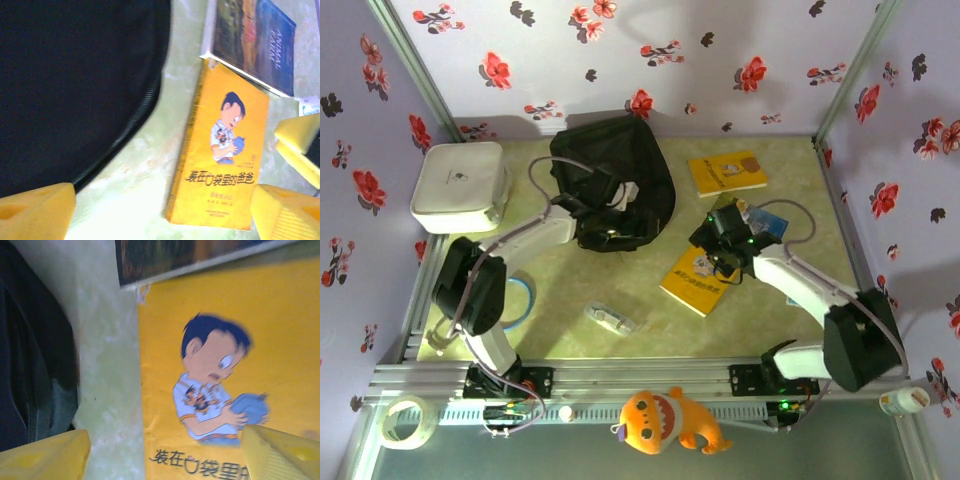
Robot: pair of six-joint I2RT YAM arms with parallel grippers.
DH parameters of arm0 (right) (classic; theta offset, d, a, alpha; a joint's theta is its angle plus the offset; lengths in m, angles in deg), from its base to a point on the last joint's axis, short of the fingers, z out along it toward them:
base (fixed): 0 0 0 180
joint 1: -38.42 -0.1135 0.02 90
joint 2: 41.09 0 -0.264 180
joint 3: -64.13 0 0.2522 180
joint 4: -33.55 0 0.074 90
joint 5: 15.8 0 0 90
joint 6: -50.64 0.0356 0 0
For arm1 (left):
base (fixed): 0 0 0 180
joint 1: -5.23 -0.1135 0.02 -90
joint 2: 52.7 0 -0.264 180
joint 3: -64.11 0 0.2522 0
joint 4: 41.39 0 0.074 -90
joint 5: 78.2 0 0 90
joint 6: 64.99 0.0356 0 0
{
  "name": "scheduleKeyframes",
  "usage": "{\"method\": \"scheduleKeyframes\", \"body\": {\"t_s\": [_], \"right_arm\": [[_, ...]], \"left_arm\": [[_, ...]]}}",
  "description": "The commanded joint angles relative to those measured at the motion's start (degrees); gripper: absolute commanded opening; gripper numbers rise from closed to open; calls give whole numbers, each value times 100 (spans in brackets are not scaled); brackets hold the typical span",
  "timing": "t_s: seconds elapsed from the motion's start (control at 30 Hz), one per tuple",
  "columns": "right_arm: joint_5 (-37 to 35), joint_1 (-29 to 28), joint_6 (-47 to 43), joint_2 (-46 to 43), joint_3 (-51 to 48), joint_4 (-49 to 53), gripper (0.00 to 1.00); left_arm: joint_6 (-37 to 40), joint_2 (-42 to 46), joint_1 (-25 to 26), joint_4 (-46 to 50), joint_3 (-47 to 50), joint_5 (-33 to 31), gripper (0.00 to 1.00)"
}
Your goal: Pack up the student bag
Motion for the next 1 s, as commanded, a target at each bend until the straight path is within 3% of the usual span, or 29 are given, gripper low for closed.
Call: {"method": "scheduleKeyframes", "body": {"t_s": [0.0, 0.2, 0.47, 0.63, 0.77, 0.97], "right_arm": [[-780, 168, -422, -224, -49, 856, 76], [-679, 253, -561, -249, -458, 588, 56], [-778, 297, -463, 335, -573, 700, 44], [-681, 295, -455, 657, -615, 610, 33], [-619, 297, -420, 813, -704, 504, 29], [-451, 296, -341, 945, -893, 228, 29]], "left_arm": [[-79, -394, 269, 64, -406, 57, 83], [-233, -1068, 658, 73, -783, -20, 74], [-120, -1711, 924, 255, -1247, -23, 69], [77, -1994, 1012, 559, -1566, -9, 61], [144, -2192, 1071, 649, -1723, 2, 55], [221, -2491, 1111, 851, -1970, 4, 54]]}}
